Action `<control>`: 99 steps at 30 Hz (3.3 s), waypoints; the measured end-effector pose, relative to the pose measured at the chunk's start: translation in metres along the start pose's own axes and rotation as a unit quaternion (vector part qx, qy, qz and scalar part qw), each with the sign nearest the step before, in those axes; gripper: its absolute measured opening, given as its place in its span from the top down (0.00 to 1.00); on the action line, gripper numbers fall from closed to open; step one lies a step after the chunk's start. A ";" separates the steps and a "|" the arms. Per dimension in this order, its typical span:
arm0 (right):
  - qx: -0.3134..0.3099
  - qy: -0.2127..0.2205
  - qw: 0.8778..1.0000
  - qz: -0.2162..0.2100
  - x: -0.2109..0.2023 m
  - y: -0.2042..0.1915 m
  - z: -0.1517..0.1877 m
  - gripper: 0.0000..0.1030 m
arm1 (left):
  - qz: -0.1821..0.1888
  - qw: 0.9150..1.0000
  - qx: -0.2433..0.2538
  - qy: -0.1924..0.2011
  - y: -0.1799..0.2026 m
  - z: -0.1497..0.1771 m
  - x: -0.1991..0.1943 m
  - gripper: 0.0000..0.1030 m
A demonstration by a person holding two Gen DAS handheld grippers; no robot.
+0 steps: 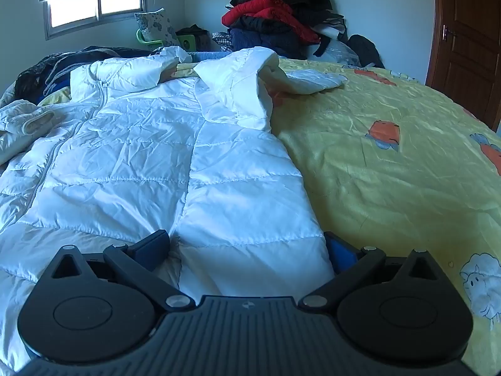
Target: Fold small clothes
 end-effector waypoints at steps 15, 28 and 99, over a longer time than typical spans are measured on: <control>0.001 0.001 1.000 -0.001 0.000 0.001 0.000 0.00 | 0.005 1.000 -0.002 0.002 0.001 0.001 -0.003 0.00; 0.002 0.001 1.000 -0.002 0.000 0.000 0.000 0.00 | 0.004 1.000 0.002 0.000 0.001 0.001 -0.001 0.00; -0.005 -0.009 1.000 -0.005 0.002 0.000 -0.001 0.00 | 0.002 1.000 0.016 -0.007 0.003 -0.001 -0.003 0.00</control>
Point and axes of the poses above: each gripper's, at about its wrist camera, not at the fingertips, and x roughly the way its jaws point, y to its right, z to its underside, the point moved 1 cm from there along x, roughly the way its jaws point, and after that the axes turned 12 degrees about x, right-handed, at the moved point
